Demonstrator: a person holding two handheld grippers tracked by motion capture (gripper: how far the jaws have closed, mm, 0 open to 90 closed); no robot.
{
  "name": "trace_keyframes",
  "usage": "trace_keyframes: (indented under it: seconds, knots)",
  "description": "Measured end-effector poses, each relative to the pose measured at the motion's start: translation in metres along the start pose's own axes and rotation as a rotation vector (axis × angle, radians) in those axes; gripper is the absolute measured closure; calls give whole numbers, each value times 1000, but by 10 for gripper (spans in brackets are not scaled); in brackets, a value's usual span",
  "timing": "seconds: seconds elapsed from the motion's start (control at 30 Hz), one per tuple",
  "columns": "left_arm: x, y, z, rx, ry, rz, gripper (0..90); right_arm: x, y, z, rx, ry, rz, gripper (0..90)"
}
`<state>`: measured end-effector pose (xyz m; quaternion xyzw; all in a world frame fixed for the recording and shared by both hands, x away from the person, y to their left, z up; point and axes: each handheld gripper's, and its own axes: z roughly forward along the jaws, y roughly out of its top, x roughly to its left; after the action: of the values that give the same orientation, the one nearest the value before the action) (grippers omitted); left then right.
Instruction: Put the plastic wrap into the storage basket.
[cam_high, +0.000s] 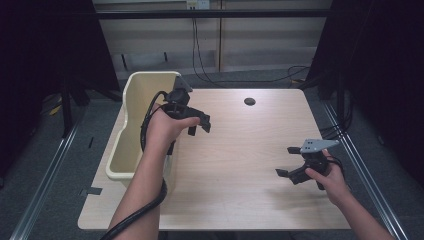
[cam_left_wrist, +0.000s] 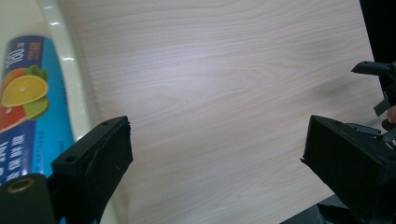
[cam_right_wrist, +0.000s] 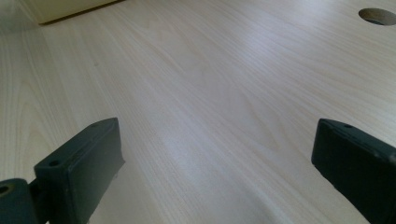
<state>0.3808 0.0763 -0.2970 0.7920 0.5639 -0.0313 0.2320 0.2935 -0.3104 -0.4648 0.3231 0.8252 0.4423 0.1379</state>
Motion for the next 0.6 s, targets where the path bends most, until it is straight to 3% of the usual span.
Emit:
trace_keyframes:
  seconds: [0.4, 0.6]
  knots:
    - [-10, -3, 22, 3, -31, 46, 72, 0, 0, 1, 4, -2, -1, 16]
    - [-14, -5, 32, 6, -46, 48, 72, 0, 0, 1, 6, 4, -8, 16]
